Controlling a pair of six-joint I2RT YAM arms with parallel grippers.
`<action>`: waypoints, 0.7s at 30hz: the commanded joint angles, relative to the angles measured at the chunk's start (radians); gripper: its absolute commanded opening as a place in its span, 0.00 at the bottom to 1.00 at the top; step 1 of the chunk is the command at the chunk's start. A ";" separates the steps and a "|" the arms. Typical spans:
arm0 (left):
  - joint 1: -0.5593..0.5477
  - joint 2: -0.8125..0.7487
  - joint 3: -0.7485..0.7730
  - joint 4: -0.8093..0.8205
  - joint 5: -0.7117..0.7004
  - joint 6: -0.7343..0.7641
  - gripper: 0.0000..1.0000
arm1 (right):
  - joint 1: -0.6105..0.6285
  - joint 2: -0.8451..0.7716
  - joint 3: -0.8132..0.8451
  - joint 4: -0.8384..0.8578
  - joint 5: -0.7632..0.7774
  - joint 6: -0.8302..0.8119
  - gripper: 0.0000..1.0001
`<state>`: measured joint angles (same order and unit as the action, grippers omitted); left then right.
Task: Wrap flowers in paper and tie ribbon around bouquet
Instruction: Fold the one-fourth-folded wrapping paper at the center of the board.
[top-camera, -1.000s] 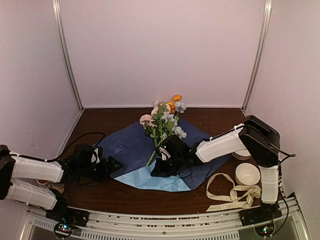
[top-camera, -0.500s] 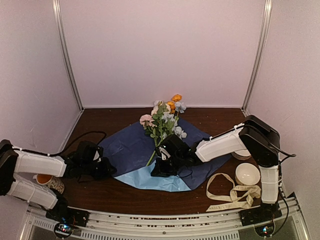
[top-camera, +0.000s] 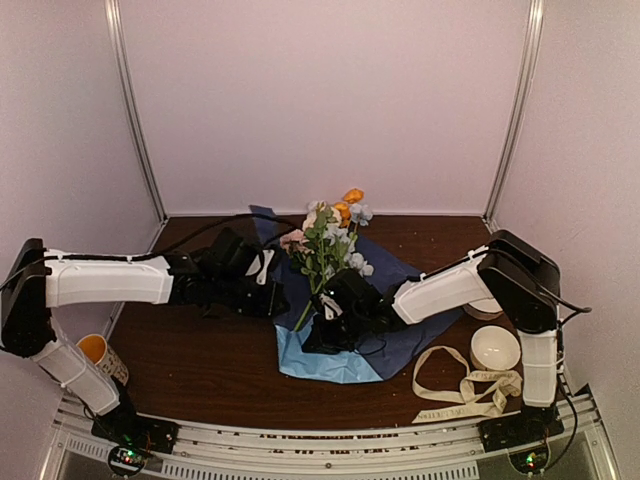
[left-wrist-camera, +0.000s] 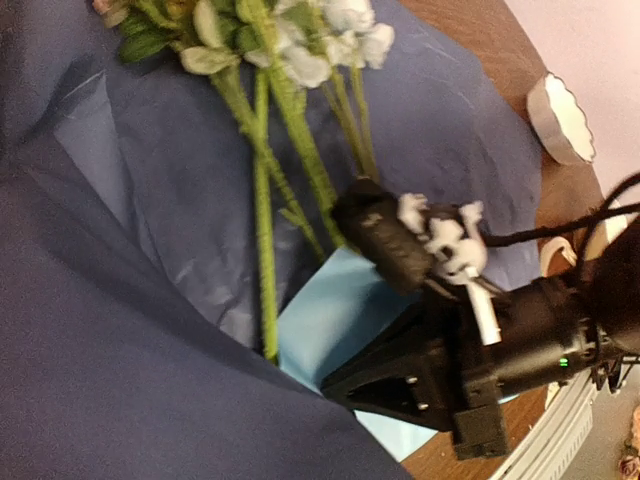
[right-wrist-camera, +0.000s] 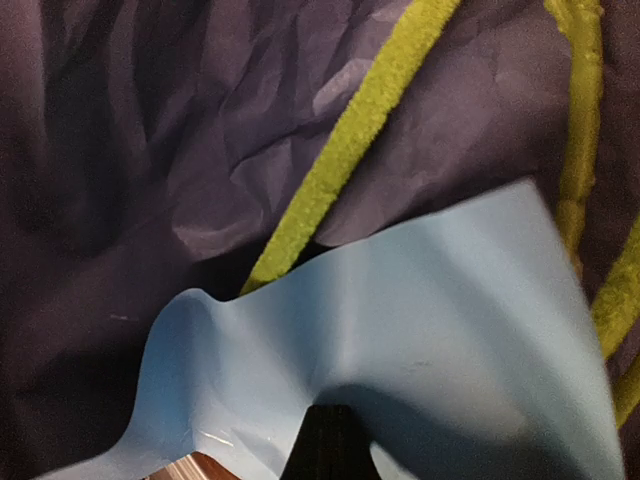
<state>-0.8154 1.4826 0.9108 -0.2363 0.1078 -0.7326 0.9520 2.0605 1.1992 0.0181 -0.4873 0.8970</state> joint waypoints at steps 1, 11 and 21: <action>-0.081 0.083 0.146 -0.070 0.026 0.186 0.00 | -0.024 0.001 -0.056 0.064 -0.015 0.054 0.00; -0.151 0.223 0.279 -0.207 0.078 0.368 0.00 | -0.089 -0.078 -0.205 0.436 -0.051 0.266 0.00; -0.190 0.302 0.331 -0.238 0.042 0.511 0.00 | -0.225 -0.386 -0.413 0.479 0.100 0.281 0.14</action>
<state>-0.9844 1.7477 1.2007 -0.4545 0.1528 -0.3027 0.7761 1.7901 0.8303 0.4587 -0.4774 1.1782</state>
